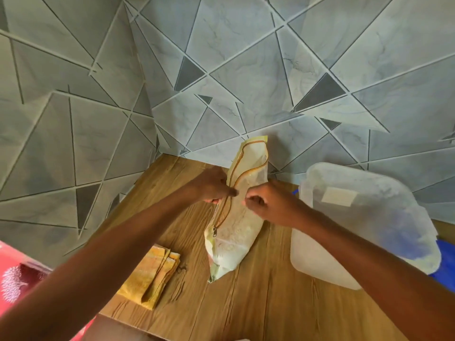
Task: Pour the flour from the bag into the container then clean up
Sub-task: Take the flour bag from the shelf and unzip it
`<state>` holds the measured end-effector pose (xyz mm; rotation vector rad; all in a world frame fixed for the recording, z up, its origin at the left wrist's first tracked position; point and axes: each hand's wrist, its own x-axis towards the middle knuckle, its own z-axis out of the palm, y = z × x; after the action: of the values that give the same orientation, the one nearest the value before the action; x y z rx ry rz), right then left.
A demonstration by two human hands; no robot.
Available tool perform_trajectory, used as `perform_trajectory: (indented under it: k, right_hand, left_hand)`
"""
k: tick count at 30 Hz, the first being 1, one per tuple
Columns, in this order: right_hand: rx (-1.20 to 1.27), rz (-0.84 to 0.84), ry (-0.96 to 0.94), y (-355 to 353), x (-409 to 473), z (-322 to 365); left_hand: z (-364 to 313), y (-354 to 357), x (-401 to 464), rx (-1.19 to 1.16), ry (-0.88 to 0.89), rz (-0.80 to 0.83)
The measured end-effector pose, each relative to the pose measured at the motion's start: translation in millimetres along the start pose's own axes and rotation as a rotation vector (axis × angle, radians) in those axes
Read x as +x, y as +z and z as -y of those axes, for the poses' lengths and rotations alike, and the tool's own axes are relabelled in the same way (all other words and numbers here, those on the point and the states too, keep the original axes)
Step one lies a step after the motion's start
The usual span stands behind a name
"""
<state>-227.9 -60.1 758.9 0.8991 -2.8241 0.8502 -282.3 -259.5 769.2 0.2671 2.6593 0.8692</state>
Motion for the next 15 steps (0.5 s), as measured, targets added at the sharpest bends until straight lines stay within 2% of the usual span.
perform_trajectory:
  k: [5,10,15]
  right_hand:
    - [-0.130,-0.055,0.022,-10,25,-47]
    - [-0.405,0.053,-0.026,-12,56,-61]
    - [-0.558,0.192,-0.078,-2,75,-59]
  left_hand:
    - [9,1,-46,0.016,0.014,0.058]
    - [18,17,-66,0.084,0.131,-0.026]
    - [27,11,-72,0.059,0.103,-0.030]
